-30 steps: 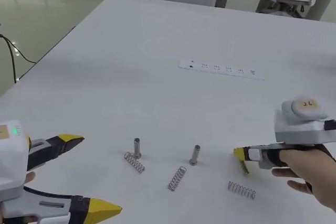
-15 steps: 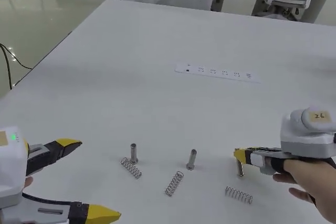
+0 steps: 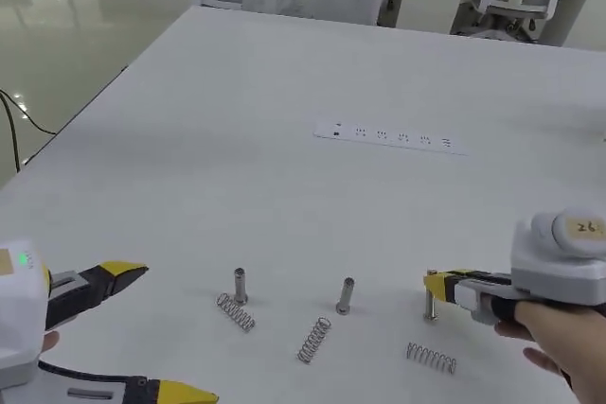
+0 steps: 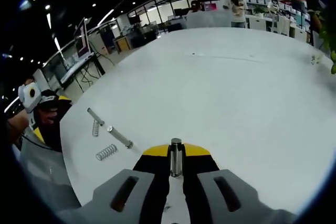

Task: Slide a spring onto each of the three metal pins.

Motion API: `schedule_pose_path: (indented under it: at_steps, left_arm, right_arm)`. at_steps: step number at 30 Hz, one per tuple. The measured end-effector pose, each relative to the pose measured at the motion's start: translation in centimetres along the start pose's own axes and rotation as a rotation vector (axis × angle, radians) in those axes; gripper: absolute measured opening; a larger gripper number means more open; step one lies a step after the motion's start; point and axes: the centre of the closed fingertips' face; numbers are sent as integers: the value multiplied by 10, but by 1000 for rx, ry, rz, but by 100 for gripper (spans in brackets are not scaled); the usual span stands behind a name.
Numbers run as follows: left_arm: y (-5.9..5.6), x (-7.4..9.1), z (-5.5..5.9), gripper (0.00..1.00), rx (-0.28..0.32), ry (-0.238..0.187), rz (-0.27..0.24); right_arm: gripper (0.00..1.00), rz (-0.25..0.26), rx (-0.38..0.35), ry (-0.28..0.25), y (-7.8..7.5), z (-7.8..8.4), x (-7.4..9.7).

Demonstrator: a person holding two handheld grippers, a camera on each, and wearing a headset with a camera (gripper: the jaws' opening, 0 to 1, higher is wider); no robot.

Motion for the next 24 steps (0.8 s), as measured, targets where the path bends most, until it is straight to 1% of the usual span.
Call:
schedule_pose_path:
  at_steps: [2,7,10,13,15,19,20,24]
  left_arm:
    - [0,0,0,97,0,-2,0]
    - [1,0,0,97,2,-3,0]
    - [1,0,0,97,0,-3,0]
    - [2,0,1,97,1,-3,-2]
    - [2,0,1,97,1,-3,-4]
    - [2,0,2,96,3,-3,-3]
    - [2,0,1,97,3,-4,-3]
    - [2,0,1,97,6,-5,-7]
  right_arm:
    - [5,9,6,-9,-1,-1,2]
    - [5,12,22,-23,-1,-1,4]
    - [5,13,32,-33,1,1,6]
    - [5,13,57,-38,2,3,9]
    - [5,12,70,-39,4,4,10]
    - [5,19,127,-25,8,7,12]
    - [5,25,151,-20,9,7,13]
    - [5,25,190,-5,11,8,12]
Point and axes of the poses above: the centre of the closed fingertips' face, and the gripper's own axes: x roughly backward along the fingers, y roughly to its left, z roughly out of its underside, and after that the axes turned 11 degrees about -z, right-handed
